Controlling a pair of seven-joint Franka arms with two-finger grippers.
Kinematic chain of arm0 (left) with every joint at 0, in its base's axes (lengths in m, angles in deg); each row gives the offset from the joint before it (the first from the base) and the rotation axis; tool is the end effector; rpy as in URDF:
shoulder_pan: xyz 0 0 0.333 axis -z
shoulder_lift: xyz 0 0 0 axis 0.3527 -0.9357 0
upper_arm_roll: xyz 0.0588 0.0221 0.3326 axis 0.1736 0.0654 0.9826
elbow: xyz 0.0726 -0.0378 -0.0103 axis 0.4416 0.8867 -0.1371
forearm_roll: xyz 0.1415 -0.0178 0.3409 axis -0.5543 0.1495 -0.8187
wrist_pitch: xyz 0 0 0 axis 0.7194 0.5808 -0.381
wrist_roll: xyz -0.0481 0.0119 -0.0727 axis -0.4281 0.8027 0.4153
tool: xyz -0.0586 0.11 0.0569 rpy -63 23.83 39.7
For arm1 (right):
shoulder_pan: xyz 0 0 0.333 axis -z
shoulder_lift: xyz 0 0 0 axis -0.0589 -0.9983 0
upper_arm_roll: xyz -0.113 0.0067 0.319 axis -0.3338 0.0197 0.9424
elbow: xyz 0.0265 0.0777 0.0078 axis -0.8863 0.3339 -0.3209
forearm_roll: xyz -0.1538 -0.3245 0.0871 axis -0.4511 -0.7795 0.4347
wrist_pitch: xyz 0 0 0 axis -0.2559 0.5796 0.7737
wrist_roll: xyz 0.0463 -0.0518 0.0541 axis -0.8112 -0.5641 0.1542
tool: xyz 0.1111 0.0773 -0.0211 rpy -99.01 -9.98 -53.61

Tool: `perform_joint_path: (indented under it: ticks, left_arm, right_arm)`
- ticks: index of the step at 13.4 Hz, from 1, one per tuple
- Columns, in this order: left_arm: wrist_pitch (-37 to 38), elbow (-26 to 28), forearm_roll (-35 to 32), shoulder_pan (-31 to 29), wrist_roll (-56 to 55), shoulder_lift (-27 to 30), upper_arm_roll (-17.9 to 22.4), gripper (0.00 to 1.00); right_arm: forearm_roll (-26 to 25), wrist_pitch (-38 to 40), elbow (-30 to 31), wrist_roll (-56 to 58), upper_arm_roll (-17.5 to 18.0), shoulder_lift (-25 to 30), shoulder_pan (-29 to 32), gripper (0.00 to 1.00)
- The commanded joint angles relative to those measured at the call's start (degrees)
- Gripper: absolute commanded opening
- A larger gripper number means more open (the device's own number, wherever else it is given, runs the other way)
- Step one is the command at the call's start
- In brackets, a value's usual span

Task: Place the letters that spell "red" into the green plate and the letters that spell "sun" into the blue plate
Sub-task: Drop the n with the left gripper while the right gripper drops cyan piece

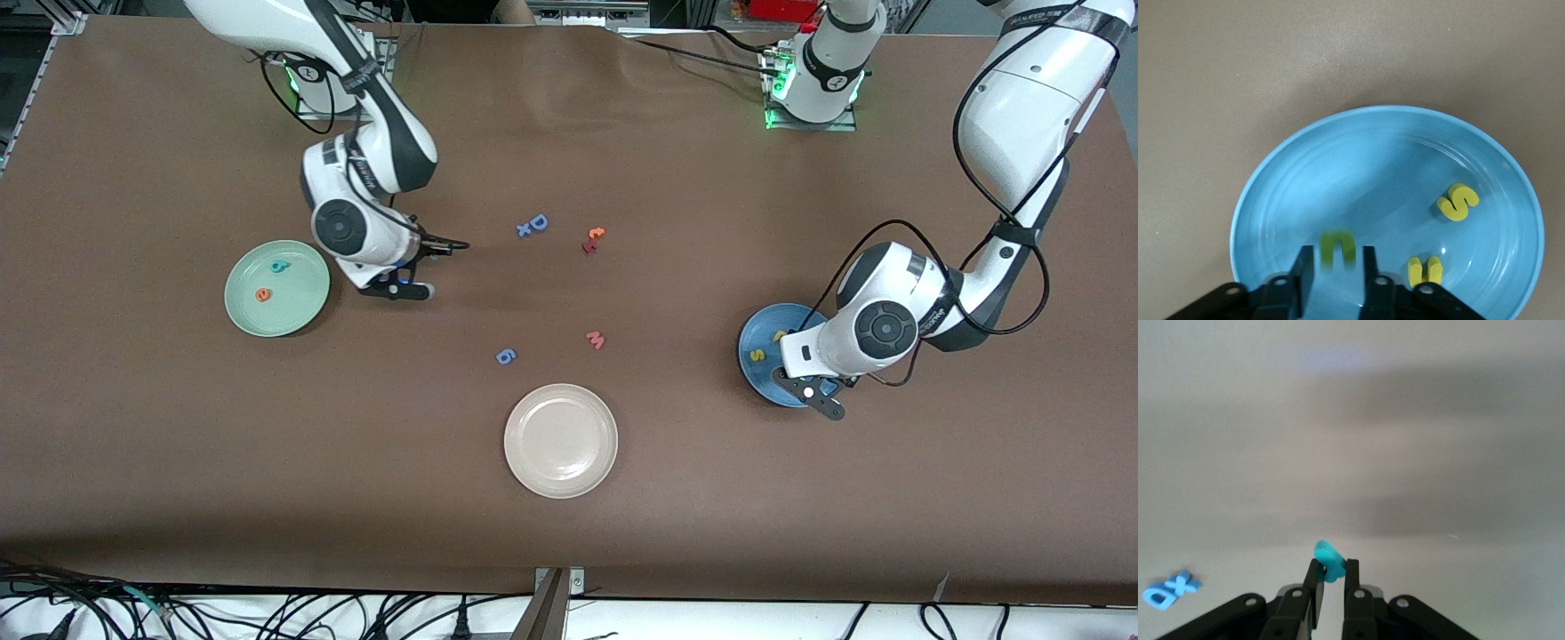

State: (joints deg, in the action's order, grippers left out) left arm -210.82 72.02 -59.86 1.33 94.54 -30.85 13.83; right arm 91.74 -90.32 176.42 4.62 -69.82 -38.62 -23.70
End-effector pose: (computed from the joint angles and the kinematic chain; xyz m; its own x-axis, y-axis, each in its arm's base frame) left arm 0.6334 -0.0913 0.2067 0.8030 -0.5712 -0.1701 -0.5819 -0.8131 -0.0162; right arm 0.4765 0.2305 0.2544 0.9232 -0.1120 -0.3676 -0.1236 -0.9923 -0.0081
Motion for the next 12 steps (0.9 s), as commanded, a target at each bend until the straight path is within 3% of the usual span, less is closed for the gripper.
perform_joint_path:
  ticks: [1, 3, 5, 8, 12]
  left_arm:
    - [0.08, 0.03, -1.74, -0.18, 0.79, 0.67, -0.3, 1.0]
    - [0.52, 0.03, -1.39, -0.18, 0.53, 1.72, -0.56, 1.0]
    - [2.71, -0.15, -0.6, -0.01, 0.18, 3.82, -2.22, 1.0]
    - [7.36, -0.94, 0.1, -0.18, -2.27, 7.07, -6.61, 1.0]
    - [11.23, -1.29, 11.25, -0.27, -3.16, 16.02, -7.59, 1.0]
  right_arm:
    - [0.04, 8.79, -4.82, 2.72, -6.11, 0.71, 0.2, 0.11]
    - [-2.41, 9.52, -5.36, 4.03, -11.12, 0.62, 0.2, 0.12]
    - [-6.96, 8.47, -6.15, 5.36, -13.6, -0.25, 0.81, 0.12]
    - [-9.45, 3.91, -6.24, 5.71, -15.36, -3.49, 2.3, 0.12]
    - [-9.37, 1.52, -6.24, 8.35, -15.54, -6.4, 6.0, 0.15]
